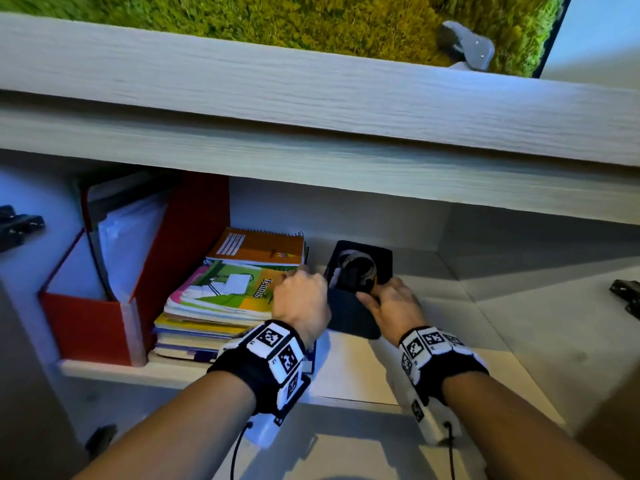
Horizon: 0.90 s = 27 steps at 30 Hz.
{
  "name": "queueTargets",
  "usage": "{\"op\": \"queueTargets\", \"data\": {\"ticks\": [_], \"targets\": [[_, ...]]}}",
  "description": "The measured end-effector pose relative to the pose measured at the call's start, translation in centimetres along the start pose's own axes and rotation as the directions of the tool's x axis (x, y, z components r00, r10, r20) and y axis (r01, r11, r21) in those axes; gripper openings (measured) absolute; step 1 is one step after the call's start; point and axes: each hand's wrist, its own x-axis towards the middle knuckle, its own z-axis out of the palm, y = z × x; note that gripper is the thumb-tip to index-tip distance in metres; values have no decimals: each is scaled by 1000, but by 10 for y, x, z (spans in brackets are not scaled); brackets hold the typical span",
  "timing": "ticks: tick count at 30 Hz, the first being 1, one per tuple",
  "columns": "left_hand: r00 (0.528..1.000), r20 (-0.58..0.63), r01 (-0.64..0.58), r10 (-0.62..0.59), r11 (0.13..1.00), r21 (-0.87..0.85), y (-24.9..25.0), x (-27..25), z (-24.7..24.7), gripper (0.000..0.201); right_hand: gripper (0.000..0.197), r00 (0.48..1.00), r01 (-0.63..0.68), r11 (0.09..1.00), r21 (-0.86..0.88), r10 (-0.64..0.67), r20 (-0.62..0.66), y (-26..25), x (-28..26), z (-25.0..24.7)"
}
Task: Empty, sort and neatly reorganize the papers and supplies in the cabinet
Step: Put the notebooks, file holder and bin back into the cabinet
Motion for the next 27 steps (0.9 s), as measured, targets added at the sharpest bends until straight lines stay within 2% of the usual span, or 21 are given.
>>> {"op": "queueTargets", "data": {"ticks": [2,4,6,12,17,21,27], "targets": [[995,67,58,-67,990,131,-10,5,2,32,46,999,13,1000,-17,-12,45,0,14,3],[979,156,107,-133,981,165,-18,10,6,40,47,999,-9,1000,-13,10,50,0,30,6],[970,199,102,-142,975,197,-20,13,8,41,46,999,-16,1000,16,15,51,0,46,7],[969,197,98,-150,963,250,-19,18,11,52,50,982,9,1000,-18,-6,186,-10,77,6],[965,216,78,-148,951,300,-16,20,7,51,46,951,129,982,-140,-82,299,-23,83,16],[967,228,35,-117,942,334,-22,23,0,55,45,936,207,958,-197,-135,326,-20,89,16],[967,233,38,-105,961,274,-24,21,-10,58,50,906,248,938,-241,-137,400,-15,92,7]]}}
